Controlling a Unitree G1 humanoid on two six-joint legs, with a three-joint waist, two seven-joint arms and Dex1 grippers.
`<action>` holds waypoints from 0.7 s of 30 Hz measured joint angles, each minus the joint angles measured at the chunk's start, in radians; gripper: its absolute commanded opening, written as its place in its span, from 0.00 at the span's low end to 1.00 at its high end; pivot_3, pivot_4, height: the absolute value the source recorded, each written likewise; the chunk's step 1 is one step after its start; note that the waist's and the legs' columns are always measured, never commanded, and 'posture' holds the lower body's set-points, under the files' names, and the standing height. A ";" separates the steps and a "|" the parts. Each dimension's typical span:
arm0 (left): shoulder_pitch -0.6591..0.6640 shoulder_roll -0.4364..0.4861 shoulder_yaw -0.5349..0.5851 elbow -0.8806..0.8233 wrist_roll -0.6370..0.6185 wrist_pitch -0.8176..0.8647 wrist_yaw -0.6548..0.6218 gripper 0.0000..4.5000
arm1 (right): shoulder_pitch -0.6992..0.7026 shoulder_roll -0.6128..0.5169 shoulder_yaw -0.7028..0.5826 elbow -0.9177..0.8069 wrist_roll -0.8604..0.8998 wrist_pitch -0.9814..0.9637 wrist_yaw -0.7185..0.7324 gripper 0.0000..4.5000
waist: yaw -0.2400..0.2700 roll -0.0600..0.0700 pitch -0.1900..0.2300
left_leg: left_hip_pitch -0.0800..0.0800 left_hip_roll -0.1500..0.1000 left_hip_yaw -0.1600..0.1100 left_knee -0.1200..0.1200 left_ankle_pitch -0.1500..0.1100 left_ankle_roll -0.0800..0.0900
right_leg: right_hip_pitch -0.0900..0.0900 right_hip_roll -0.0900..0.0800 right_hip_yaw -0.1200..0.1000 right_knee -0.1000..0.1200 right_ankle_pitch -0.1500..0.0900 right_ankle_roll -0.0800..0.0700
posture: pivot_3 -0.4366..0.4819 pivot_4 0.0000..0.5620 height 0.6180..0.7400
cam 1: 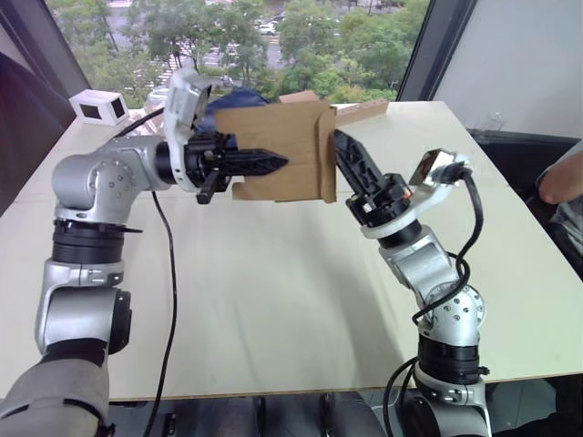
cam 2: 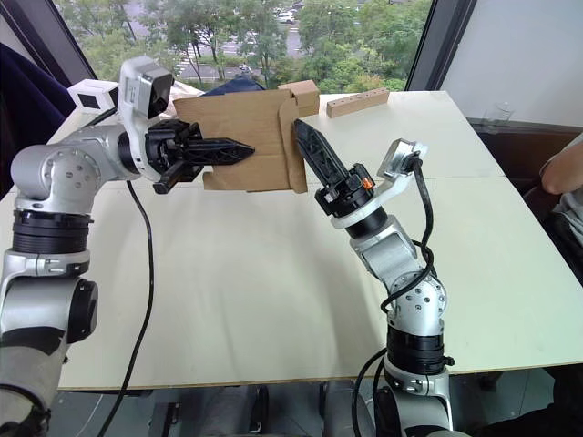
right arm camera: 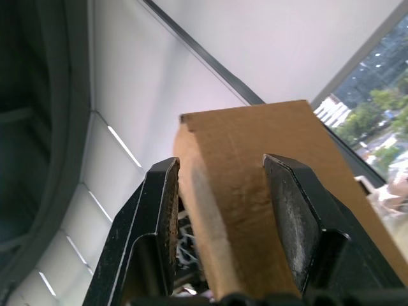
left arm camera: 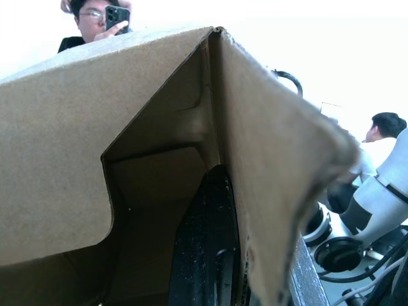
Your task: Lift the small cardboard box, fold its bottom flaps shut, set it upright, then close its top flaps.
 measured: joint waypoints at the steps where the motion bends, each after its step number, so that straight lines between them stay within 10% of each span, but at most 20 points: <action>1: 0.000 0.000 0.001 0.000 0.000 0.000 0.000 0.00 | 0.000 -0.003 -0.001 0.002 -0.007 -0.003 0.001 0.47 | 0.000 0.000 0.000 | 0.000 0.000 0.000 0.000 0.000 0.000 | 0.000 0.000 0.000 0.000 0.000 0.000 | 0.48 0.27 1.00; 21: 0.000 -0.008 0.005 0.000 0.000 0.001 0.006 0.00 | 0.000 0.041 -0.005 0.034 -0.025 -0.047 -0.007 0.47 | 0.000 0.000 0.000 | 0.000 0.000 0.000 0.000 0.000 0.000 | -0.001 0.000 0.000 0.001 0.000 0.000 | 0.48 0.27 1.00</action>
